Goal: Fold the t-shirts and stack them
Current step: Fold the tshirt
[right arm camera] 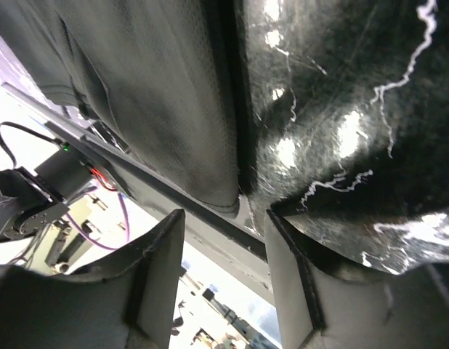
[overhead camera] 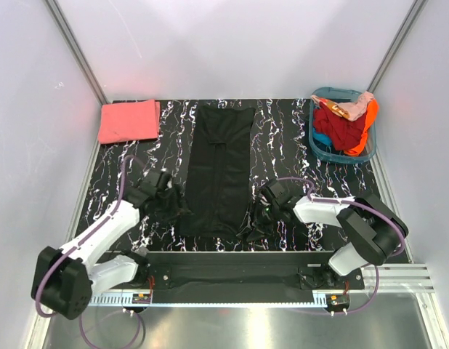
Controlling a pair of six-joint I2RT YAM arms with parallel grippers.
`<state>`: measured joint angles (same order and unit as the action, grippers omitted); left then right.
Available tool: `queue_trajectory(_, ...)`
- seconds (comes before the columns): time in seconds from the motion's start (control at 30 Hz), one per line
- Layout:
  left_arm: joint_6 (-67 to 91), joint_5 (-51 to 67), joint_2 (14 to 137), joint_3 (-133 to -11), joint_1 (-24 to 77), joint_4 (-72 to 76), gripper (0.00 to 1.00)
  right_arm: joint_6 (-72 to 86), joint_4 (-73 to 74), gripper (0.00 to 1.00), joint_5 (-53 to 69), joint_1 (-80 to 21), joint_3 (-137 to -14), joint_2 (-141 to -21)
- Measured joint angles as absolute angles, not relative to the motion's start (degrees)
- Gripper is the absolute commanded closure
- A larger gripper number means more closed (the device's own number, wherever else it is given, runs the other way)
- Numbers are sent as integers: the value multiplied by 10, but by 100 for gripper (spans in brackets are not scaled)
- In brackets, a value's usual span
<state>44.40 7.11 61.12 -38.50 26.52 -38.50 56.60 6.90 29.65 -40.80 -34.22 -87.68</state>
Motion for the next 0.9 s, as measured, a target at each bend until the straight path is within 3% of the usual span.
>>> queue_trajectory(0.23,437,76,640,-350,165,-423,36,599,36,62,288,-409,-329,-886)
queue_trajectory(0.47,458,123,649,-290,137,-384,37,613,24,61,279,-410,-329,-889)
queue_trajectory(0.63,471,160,649,-273,136,-340,47,615,17,60,280,-410,-329,-892)
queue_trajectory(0.9,503,169,635,-253,155,-316,54,616,11,60,280,-410,-329,-894)
